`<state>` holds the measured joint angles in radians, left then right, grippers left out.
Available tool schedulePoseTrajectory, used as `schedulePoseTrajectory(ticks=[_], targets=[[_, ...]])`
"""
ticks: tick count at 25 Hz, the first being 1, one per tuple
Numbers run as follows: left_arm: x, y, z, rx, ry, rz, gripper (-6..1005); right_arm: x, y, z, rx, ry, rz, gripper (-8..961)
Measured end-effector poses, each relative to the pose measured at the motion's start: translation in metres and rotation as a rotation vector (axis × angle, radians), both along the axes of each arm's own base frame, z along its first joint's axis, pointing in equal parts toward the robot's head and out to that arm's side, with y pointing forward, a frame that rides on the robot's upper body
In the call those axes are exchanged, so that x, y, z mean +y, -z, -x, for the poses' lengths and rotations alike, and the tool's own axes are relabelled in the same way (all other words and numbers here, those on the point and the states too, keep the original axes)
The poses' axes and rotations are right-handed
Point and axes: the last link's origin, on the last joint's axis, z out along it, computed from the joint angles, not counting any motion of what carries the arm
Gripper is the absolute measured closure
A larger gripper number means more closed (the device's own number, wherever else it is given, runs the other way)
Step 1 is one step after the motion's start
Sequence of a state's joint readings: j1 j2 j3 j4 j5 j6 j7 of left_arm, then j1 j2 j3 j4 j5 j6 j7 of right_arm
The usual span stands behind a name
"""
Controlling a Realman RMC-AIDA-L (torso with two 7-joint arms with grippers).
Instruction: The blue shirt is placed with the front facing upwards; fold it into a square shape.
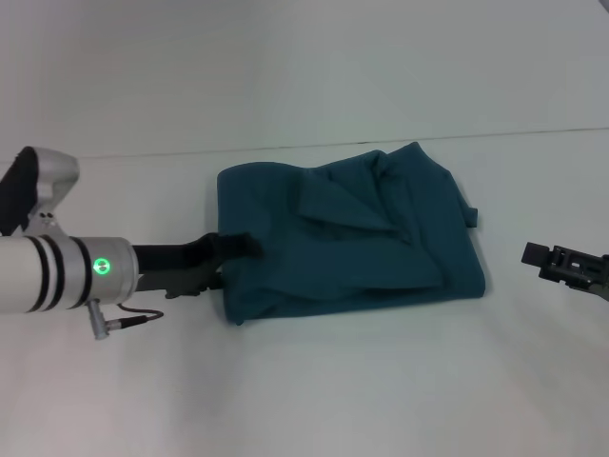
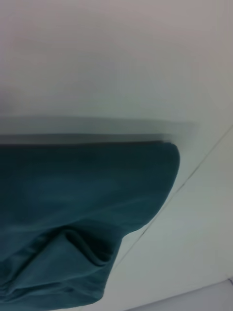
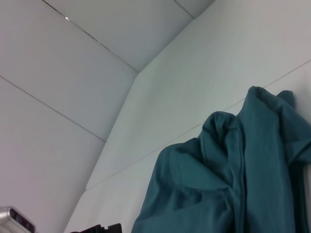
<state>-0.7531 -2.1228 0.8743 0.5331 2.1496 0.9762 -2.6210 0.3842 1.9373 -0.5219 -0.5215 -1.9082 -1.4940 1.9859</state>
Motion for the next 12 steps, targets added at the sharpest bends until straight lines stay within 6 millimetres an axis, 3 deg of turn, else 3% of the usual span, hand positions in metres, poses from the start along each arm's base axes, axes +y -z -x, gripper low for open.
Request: schedulePoseTrajectory(ticks=[5, 8, 12], targets=[[0.003, 0.010, -0.008, 0.030, 0.023, 0.019, 112, 0.001, 0.000, 0.001, -0.001, -0.003, 0.001, 126], [0.010, 0.026, -0.027, 0.084, 0.057, 0.051, 112, 0.001, 0.001, 0.001, -0.001, -0.004, 0.001, 127], [0.014, 0.031, -0.036, 0.139, 0.090, 0.053, 153, 0.000, 0.001, 0.000, 0.000, -0.001, 0.000, 128]])
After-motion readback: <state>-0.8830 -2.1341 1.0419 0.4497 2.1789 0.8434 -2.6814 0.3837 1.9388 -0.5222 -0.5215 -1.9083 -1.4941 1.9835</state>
